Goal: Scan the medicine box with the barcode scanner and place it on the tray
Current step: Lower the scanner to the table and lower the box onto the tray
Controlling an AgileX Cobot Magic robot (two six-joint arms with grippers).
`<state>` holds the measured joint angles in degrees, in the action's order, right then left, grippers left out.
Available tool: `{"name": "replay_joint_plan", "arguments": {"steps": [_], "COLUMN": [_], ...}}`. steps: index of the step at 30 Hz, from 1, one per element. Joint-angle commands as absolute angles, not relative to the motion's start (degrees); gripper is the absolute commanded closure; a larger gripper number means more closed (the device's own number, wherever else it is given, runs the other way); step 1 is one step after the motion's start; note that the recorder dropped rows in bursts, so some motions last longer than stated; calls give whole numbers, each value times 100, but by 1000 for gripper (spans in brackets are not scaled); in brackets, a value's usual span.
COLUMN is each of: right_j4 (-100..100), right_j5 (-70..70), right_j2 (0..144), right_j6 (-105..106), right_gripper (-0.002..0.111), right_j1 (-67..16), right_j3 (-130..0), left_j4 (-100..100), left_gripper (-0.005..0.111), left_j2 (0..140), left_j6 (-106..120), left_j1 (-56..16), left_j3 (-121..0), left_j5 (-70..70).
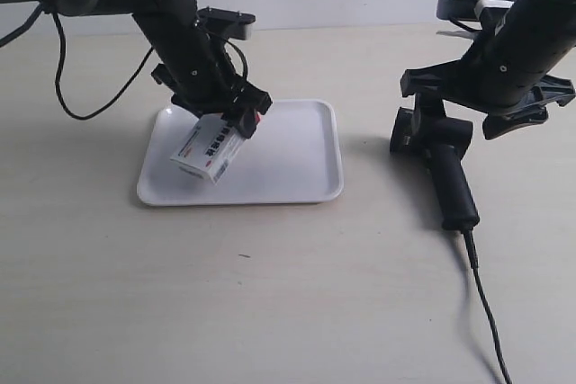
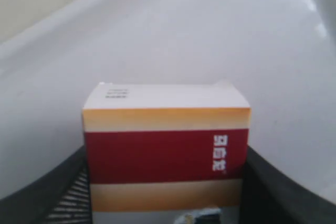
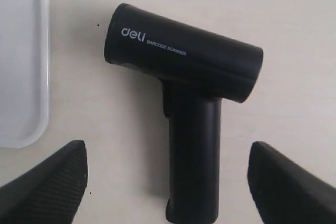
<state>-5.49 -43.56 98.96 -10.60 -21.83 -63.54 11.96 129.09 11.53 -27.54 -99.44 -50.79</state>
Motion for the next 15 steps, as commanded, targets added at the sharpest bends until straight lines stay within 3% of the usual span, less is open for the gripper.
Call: {"name": "replay_joint_plan", "arguments": {"steps": [1,15], "right_j4": [-695,-695], "right_j5": [-4466,-4531], "right_j2": [9805,9805], "right_j6": [-1052,-1052], "right_gripper": [29,29], "right_j1": [-2152,-2152], "right_j3": [-6397,-6397], "left_j4": [1285,1295], "left_gripper": [107,107], "left_j2": [12909,13333], "left_j6": [1170,1154], "left_j1": [-2734,-2823], "left_j3": [-10302,-10656], "left_j5": [-5042,-5387]}}
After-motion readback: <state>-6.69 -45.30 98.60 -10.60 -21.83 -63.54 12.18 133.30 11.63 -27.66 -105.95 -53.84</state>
